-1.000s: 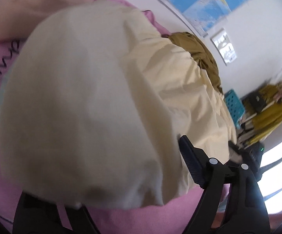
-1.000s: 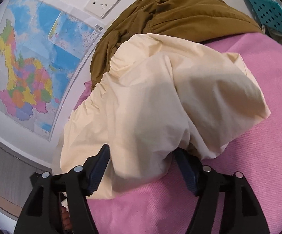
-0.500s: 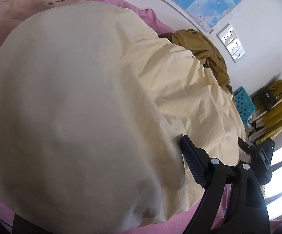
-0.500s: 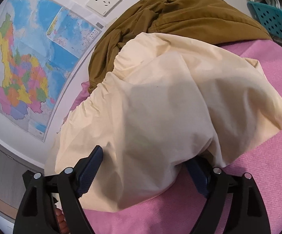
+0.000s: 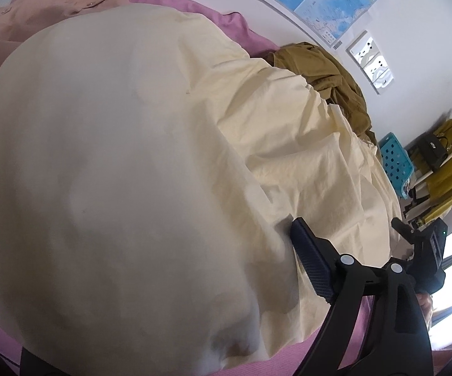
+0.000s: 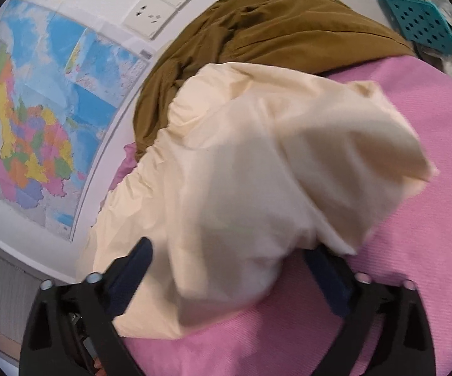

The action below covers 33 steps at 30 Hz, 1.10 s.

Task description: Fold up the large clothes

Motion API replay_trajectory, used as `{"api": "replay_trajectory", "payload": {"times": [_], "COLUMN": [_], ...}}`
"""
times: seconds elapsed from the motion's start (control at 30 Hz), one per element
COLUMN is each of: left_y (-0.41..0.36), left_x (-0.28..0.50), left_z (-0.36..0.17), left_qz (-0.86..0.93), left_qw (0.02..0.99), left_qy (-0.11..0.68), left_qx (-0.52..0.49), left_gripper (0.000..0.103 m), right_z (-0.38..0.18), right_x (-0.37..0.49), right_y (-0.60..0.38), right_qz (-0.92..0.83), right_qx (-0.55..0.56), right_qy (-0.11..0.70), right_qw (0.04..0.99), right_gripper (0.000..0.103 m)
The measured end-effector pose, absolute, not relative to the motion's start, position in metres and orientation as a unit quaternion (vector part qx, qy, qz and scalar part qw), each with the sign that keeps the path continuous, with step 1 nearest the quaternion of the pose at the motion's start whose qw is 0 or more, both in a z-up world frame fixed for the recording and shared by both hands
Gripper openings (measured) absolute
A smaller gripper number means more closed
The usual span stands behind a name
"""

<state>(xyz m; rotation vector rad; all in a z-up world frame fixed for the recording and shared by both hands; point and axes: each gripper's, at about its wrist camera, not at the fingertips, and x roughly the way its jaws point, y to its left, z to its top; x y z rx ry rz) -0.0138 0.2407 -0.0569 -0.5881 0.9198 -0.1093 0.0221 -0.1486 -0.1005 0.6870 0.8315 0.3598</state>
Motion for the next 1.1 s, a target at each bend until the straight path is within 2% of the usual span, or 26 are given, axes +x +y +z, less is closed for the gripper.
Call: {"api": "replay_trajectory", "payload": {"times": [0.13, 0.2, 0.27, 0.33, 0.4, 0.43, 0.47, 0.53, 0.57, 0.6, 0.67, 0.77, 0.87, 1.1], "left_y": [0.243, 0.243, 0.245, 0.246, 0.249, 0.25, 0.252, 0.254, 0.254, 0.254, 0.254, 0.263, 0.265, 0.271], "left_x": [-0.012, -0.01, -0.008, -0.005, -0.004, -0.003, -0.003, -0.003, -0.002, -0.001, 0.001, 0.0, -0.002, -0.008], "left_z": [-0.058, -0.058, -0.059, -0.059, -0.059, -0.06, -0.06, -0.062, -0.062, -0.062, -0.062, -0.061, -0.049, -0.011], "left_qz": [-0.059, -0.063, -0.063, -0.057, -0.054, -0.056, -0.057, -0.064, -0.068, -0.064, -0.059, -0.068, -0.072, -0.095], "left_qw": [0.851, 0.851, 0.85, 0.849, 0.847, 0.845, 0.845, 0.843, 0.841, 0.843, 0.843, 0.837, 0.844, 0.86], "left_qy": [0.436, 0.434, 0.431, 0.431, 0.431, 0.43, 0.428, 0.421, 0.419, 0.419, 0.424, 0.419, 0.41, 0.382], "left_qx": [-0.286, -0.291, -0.298, -0.3, -0.306, -0.312, -0.316, -0.329, -0.334, -0.331, -0.324, -0.346, -0.339, -0.324], "left_gripper": [0.088, 0.089, 0.088, 0.084, 0.081, 0.08, 0.08, 0.087, 0.087, 0.086, 0.064, 0.045, 0.035, 0.028], "right_z": [-0.098, -0.097, -0.097, -0.099, -0.101, -0.103, -0.104, -0.1, -0.1, -0.103, -0.105, -0.098, -0.08, -0.025], "right_x": [0.03, 0.036, 0.042, 0.048, 0.052, 0.054, 0.056, 0.061, 0.062, 0.065, 0.067, 0.066, 0.059, 0.041], "right_y": [-0.138, -0.134, -0.128, -0.126, -0.126, -0.127, -0.127, -0.117, -0.114, -0.112, -0.113, -0.114, -0.11, -0.099], "right_qz": [0.156, 0.156, 0.147, 0.162, 0.166, 0.172, 0.179, 0.186, 0.185, 0.184, 0.205, 0.227, 0.247, 0.288], "right_qx": [0.313, 0.311, 0.301, 0.312, 0.33, 0.337, 0.343, 0.323, 0.319, 0.317, 0.324, 0.326, 0.318, 0.29], "right_qy": [0.387, 0.385, 0.387, 0.39, 0.388, 0.386, 0.384, 0.386, 0.387, 0.39, 0.389, 0.383, 0.367, 0.32], "right_qw": [0.853, 0.855, 0.859, 0.851, 0.845, 0.841, 0.838, 0.843, 0.845, 0.845, 0.838, 0.834, 0.838, 0.855], "right_gripper": [0.098, 0.094, 0.06, 0.054, 0.057, 0.068, 0.074, 0.077, 0.062, 0.052, 0.033, 0.023, 0.02, 0.017]}}
